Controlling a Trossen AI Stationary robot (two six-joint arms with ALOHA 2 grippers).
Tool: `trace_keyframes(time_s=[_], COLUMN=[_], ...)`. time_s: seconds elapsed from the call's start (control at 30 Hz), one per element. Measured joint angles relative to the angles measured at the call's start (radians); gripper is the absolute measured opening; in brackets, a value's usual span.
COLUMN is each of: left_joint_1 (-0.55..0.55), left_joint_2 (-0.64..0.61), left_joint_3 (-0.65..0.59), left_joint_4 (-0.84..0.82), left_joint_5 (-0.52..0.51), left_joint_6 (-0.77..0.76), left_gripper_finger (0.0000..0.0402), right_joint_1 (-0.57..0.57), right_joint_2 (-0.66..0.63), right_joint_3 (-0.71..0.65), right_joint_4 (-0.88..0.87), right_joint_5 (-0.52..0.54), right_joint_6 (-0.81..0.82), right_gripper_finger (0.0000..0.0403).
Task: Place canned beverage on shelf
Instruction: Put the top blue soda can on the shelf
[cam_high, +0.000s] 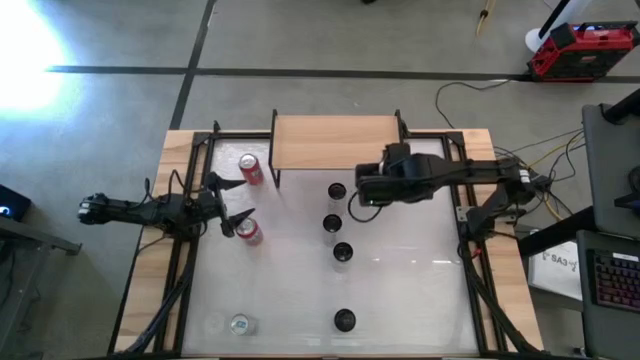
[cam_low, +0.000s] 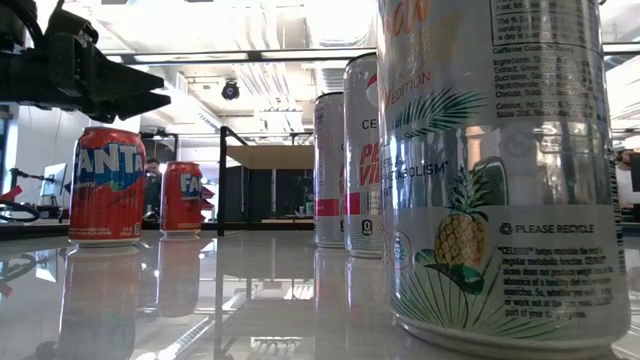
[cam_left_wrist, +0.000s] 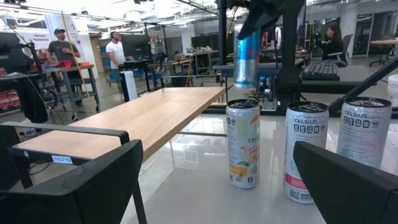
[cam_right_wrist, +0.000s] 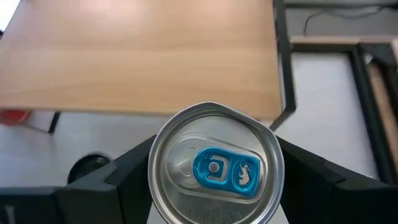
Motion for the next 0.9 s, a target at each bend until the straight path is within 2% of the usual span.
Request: trace_keyframes(time_s=[0.43,0.8,0.9], left_joint_1=[0.0,0.0,0.0], left_joint_2=[0.0,0.0,0.0], left_joint_3=[0.0,0.0,0.0], left_joint_4=[0.0,0.0,0.0], left_joint_5=[0.0,0.0,0.0], left_joint_6=[0.0,0.0,0.0], left_gripper_finger=[0.04,0.04,0.04], right_joint_1=[-0.152,-0.307,-0.36], right_joint_2=[-0.026,-0.001,0.021], right_joint_3=[0.002,0.002,0.002], right_joint_4=[0.027,0.237,0.268], right_joint_5=[0.073,0.077,0.048], right_joint_6=[-0.145,-0.353,-0.379], right_gripper_finger=[0.026,0.026,0.026])
